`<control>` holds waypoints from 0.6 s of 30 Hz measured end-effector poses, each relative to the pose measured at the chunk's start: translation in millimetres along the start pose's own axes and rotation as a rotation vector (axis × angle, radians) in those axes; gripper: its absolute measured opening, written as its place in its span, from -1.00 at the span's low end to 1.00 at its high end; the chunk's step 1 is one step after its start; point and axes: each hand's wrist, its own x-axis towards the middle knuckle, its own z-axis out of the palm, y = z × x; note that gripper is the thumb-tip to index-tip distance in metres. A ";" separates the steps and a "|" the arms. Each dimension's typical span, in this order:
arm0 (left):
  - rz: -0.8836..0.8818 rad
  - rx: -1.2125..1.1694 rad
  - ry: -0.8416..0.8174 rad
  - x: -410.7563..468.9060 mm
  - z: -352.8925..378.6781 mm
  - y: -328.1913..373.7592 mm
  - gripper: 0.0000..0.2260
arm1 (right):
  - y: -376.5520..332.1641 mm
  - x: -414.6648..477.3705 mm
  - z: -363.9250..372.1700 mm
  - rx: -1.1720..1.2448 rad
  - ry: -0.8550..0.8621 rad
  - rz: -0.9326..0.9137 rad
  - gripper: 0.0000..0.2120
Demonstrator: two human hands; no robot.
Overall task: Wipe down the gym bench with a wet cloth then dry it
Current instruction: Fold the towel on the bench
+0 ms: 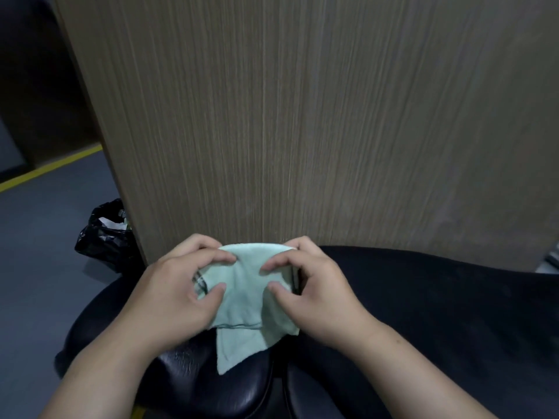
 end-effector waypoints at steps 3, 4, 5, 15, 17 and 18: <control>0.060 0.008 0.000 -1.7 0.4 19.1 -0.63 | -8.9 -7.8 -22.0 -0.009 -0.011 -0.014 -0.71; 0.077 0.010 0.000 -2.2 0.8 25.5 -0.61 | -12.5 -11.0 -30.0 -0.011 -0.021 -0.008 -0.67; 0.090 0.005 0.001 -2.5 1.7 31.6 -0.59 | -15.7 -14.2 -38.3 -0.012 -0.031 -0.003 -0.63; 0.238 -0.185 -0.064 -6.1 28.5 117.0 -0.51 | -37.3 -67.7 -142.7 -0.088 -0.046 -0.010 -0.47; 0.256 -0.245 -0.060 -9.1 36.8 137.6 -0.51 | -37.3 -84.4 -163.7 -0.086 -0.041 -0.016 -0.47; 0.245 -0.294 -0.052 -11.6 41.0 147.8 -0.50 | -37.4 -92.8 -172.8 -0.072 -0.035 -0.014 -0.46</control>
